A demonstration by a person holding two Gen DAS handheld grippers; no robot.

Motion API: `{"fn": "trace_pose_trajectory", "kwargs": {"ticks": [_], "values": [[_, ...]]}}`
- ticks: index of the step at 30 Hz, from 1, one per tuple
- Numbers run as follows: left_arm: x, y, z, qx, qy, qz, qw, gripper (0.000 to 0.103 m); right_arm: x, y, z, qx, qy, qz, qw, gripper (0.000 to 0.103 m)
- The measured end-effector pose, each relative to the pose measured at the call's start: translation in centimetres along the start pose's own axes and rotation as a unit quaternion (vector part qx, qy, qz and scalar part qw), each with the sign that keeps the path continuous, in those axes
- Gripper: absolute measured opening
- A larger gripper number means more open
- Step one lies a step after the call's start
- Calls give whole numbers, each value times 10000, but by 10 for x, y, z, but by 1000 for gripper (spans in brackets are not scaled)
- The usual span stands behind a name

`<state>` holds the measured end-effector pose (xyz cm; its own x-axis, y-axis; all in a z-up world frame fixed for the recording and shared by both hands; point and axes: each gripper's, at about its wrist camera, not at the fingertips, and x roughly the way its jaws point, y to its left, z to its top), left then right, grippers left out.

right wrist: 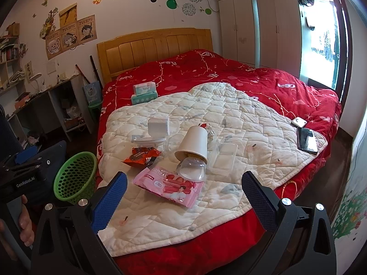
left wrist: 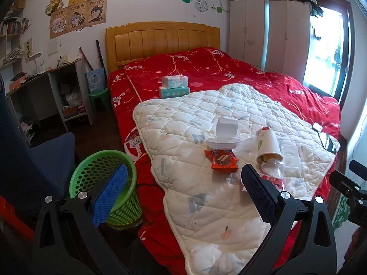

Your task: Collect trash

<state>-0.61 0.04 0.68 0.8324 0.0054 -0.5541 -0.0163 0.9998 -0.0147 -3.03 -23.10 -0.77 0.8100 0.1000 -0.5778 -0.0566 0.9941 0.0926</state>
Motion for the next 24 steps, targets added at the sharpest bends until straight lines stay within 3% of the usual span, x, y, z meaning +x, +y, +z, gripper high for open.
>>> {"fn": "trace_pose_trajectory", "kwargs": {"ticks": [24], "values": [[8,-3,-2,-66,116,28,9999,98,1,2,2,-12,-9,27,10000,97]]}}
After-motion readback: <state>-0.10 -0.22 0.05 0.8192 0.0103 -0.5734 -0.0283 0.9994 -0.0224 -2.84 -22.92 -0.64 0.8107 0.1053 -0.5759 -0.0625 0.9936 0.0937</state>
